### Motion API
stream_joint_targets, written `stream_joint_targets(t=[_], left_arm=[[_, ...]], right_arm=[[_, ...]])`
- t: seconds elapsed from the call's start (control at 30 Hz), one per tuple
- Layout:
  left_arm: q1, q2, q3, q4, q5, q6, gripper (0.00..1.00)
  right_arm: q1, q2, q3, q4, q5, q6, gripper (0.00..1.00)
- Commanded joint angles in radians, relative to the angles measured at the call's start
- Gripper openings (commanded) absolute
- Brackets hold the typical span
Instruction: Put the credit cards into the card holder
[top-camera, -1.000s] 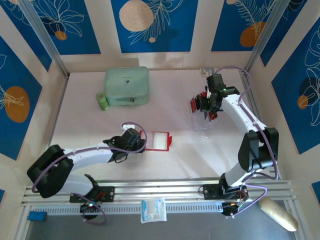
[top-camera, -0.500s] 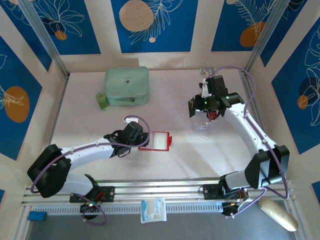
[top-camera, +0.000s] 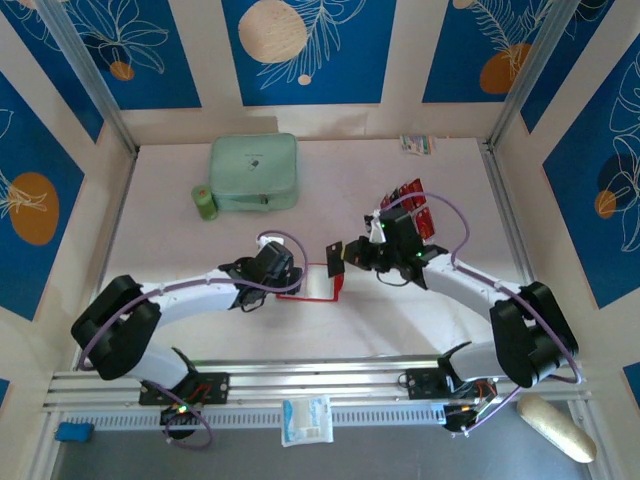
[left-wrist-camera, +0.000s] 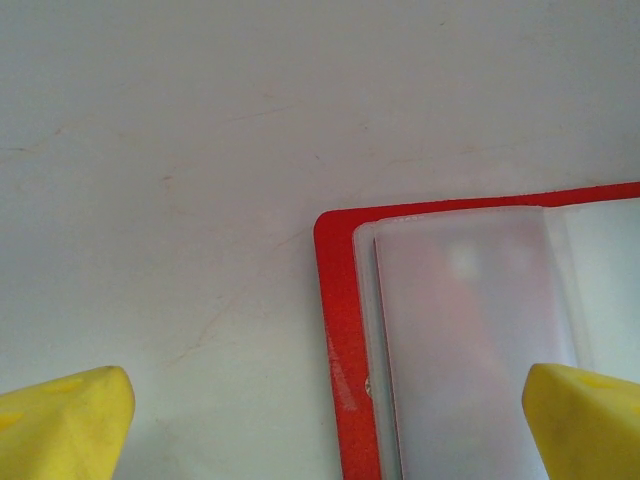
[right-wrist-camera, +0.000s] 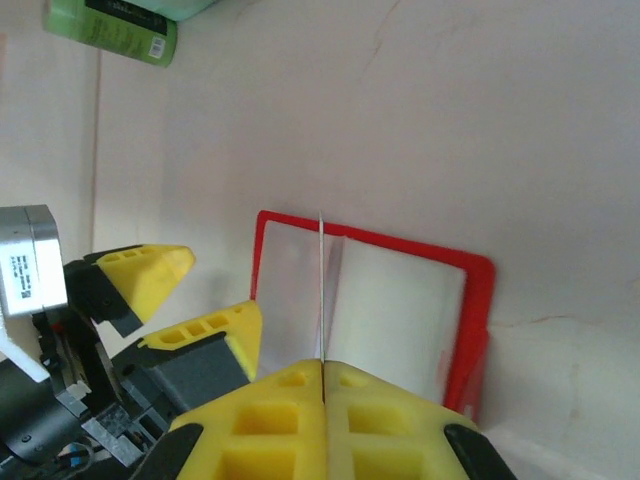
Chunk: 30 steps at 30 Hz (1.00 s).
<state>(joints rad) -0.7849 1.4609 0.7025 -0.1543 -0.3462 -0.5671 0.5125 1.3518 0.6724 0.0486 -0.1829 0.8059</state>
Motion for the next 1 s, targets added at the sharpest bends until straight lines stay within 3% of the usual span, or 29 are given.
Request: stream_joint_targets(t=[0.0, 0.37, 0.97], left_arm=[[0.01, 0.021, 0.006, -0.022, -0.023, 0.015, 0.99], [0.01, 0.041, -0.019, -0.04, -0.056, 0.005, 0.99], [0.01, 0.03, -0.062, -0.053, -0.069, -0.021, 0.99]], right_arm=[[0.048, 0.004, -0.057, 0.23, 0.054, 0.096, 0.0], [0.14, 0.113, -0.167, 0.46, 0.17, 0.17, 0.0], [0.198, 0.215, -0.17, 0.593, 0.236, 0.205, 0.0]])
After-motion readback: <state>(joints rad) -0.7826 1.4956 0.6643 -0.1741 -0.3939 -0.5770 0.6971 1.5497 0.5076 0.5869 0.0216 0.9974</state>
